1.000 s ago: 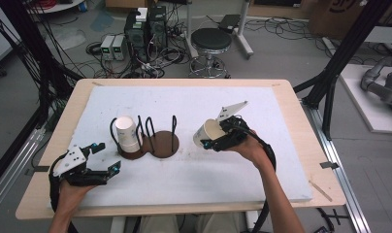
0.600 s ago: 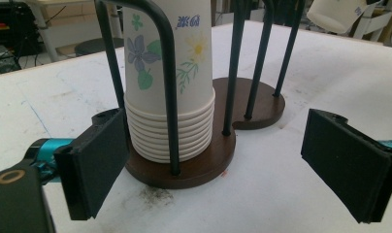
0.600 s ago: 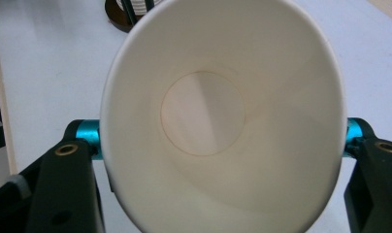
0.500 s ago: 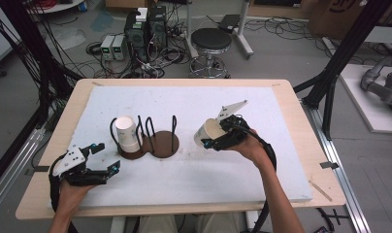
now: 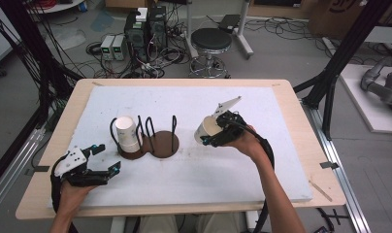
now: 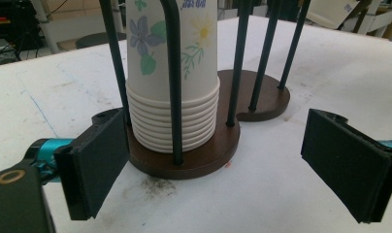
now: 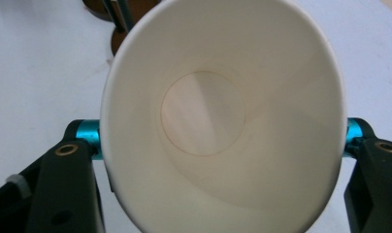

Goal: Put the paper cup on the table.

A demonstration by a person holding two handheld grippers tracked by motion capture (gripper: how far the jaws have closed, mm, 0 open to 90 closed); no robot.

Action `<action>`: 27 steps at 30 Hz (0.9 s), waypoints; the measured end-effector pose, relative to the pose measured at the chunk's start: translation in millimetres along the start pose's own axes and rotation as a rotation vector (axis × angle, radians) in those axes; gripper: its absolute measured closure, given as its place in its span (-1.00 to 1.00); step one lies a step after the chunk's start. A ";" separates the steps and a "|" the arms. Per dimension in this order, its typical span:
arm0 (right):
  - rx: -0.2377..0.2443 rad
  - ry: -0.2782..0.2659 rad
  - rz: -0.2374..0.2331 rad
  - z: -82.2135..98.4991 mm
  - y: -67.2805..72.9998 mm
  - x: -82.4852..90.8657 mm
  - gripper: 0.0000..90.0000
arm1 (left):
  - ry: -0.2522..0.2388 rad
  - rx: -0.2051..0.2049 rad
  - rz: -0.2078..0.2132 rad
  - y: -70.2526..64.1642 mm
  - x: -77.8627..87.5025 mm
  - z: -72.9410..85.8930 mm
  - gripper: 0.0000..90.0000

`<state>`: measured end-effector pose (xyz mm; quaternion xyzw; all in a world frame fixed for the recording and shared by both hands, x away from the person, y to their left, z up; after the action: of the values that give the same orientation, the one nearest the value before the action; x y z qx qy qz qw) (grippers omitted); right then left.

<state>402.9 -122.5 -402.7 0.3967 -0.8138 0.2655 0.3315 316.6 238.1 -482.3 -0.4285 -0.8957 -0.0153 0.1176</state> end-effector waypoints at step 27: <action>0.065 0.296 0.062 2.6 -6.3 -48.8 -0.33 | -0.011 0.036 -0.014 3.9 0.4 0.7 -0.77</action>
<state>429.9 -104.9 -440.0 0.3386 -0.7588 0.3572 0.4265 319.2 240.9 -483.2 -0.4199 -0.8996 0.0023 0.1202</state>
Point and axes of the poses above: each handheld gripper's, and its own axes: x roughly backward along the jaws, z roughly out of its underside, y roughly to its left, the point moved 7 cm from there along -x, roughly forward along the jaws, and after that the axes turned 9 degrees about z, right-handed, at the moved point
